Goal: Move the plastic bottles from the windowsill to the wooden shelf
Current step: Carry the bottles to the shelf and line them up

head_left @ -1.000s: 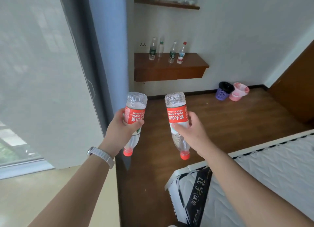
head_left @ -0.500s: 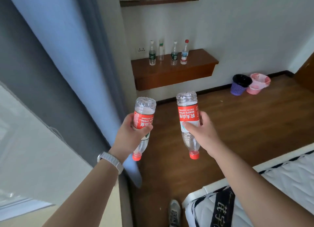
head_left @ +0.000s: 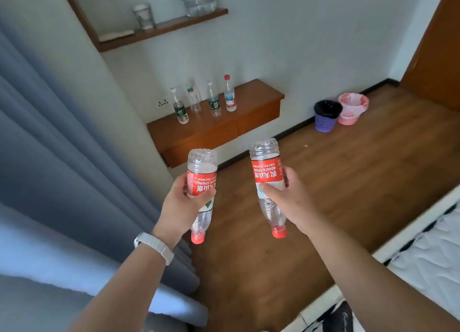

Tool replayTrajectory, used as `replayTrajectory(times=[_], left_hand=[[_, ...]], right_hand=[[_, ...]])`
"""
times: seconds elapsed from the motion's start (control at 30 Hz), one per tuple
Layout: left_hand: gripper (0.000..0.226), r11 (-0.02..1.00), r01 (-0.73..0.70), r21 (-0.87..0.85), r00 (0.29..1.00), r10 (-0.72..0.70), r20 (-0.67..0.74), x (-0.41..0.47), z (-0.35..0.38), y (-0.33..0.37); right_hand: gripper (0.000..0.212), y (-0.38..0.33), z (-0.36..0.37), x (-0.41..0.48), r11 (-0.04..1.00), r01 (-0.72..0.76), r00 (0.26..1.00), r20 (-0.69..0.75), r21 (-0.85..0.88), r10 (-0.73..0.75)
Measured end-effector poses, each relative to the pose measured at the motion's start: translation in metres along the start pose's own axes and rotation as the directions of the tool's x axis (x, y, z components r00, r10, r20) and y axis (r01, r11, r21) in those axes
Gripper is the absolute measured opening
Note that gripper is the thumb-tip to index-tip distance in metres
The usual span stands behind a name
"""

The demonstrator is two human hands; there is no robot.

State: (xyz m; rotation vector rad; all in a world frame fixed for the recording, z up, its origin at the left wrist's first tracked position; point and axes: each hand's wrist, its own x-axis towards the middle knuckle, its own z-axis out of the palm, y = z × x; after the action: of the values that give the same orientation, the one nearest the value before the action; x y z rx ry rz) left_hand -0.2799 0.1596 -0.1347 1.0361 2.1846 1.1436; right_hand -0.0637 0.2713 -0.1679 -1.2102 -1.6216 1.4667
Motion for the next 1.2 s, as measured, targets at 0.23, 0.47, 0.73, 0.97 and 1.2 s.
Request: replayTrajectory(times=[0.23,0.47,0.73,0.97,1.2], left_hand=[[0.053,0.998,-0.059,-0.023,0.992,0.061,0.111,0.052,0.039,0.025],[0.054,0.998,-0.044,-0.050,0.966,0.056,0.254,0.116,0.068,0.014],[0.073,0.986,-0.030,-0.164,0.908,0.095,0.408,0.240,0.073,-0.004],[0.058,0.977,-0.040,-0.210,0.895,0.129,0.428,0.347,0.048,0.002],[0.053,0.958,-0.024,-0.287,0.882,0.155,0.444,0.413,0.029,0.009]], right_hand=[[0.051,0.006,-0.031,0.031,0.996,-0.086,0.991,-0.106,-0.032,0.083],[0.053,0.009,-0.030,0.070,0.985,-0.160,0.973,-0.174,-0.056,0.149],[0.064,0.000,-0.008,0.153,0.964,-0.249,0.922,-0.329,-0.098,0.204],[0.065,-0.044,0.046,0.247,0.967,-0.225,0.919,-0.357,-0.121,0.169],[0.068,-0.065,0.071,0.300,0.965,-0.214,0.919,-0.365,-0.151,0.147]])
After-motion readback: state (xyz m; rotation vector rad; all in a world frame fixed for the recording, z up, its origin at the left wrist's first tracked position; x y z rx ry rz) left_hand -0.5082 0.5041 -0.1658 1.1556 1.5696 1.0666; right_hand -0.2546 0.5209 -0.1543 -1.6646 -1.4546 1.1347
